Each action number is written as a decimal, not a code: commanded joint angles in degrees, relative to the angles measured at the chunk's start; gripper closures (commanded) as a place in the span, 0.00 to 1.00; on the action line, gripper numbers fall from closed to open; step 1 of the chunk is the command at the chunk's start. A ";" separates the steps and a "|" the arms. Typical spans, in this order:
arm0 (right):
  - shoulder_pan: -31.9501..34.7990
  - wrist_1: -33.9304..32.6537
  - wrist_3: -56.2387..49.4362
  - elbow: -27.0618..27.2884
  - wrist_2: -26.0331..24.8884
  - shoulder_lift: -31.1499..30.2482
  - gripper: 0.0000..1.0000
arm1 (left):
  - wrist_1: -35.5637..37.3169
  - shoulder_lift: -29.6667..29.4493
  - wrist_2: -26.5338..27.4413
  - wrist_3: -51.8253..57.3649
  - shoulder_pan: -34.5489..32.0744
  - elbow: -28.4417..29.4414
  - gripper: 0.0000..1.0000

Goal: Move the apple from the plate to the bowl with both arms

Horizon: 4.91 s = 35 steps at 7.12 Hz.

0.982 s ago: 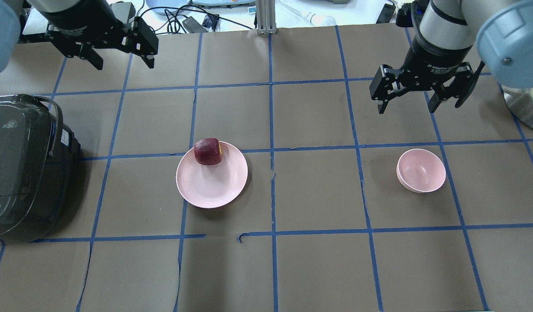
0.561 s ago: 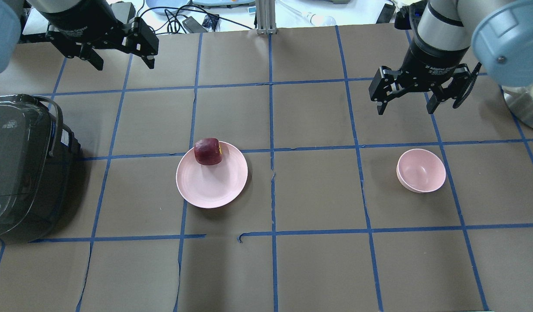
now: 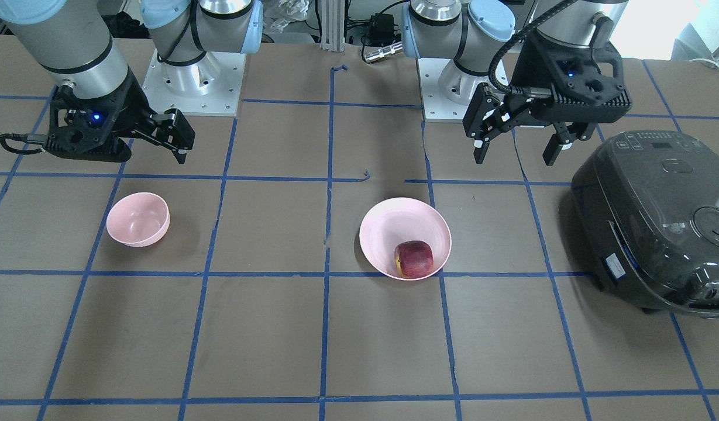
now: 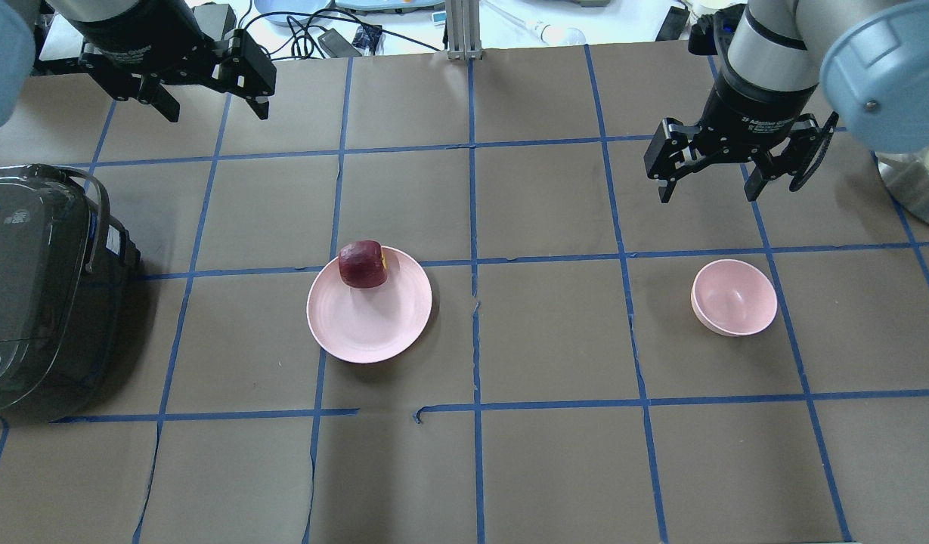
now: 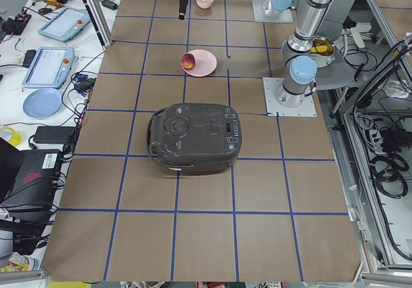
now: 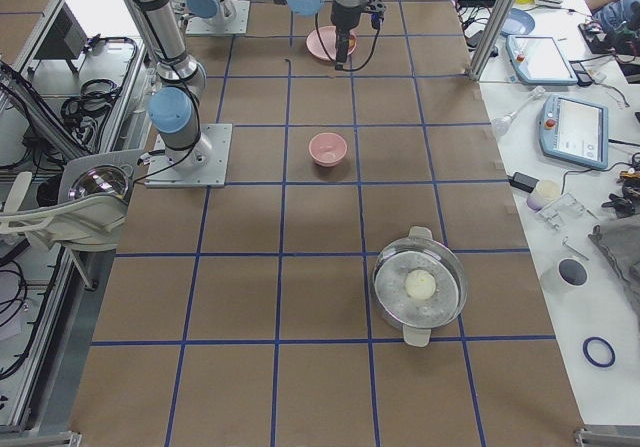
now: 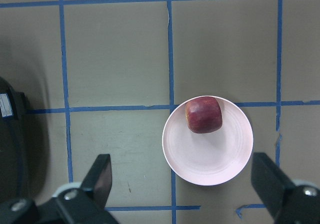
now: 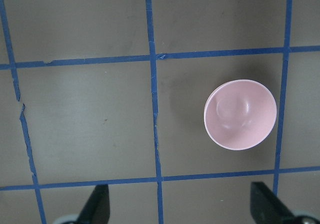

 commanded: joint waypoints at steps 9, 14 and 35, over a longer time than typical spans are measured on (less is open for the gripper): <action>-0.19 0.14 0.09 0.11 -2.47 -0.45 0.00 | -0.18 -0.05 0.26 -0.68 0.00 0.03 0.00; -0.19 -0.38 0.18 0.29 -2.30 -0.01 0.00 | -5.19 -1.88 -5.26 -6.19 -0.44 -0.22 0.00; -19.61 -15.03 -35.50 11.62 3.16 9.46 0.00 | 25.49 -22.45 -5.02 -11.06 -5.01 -19.39 0.00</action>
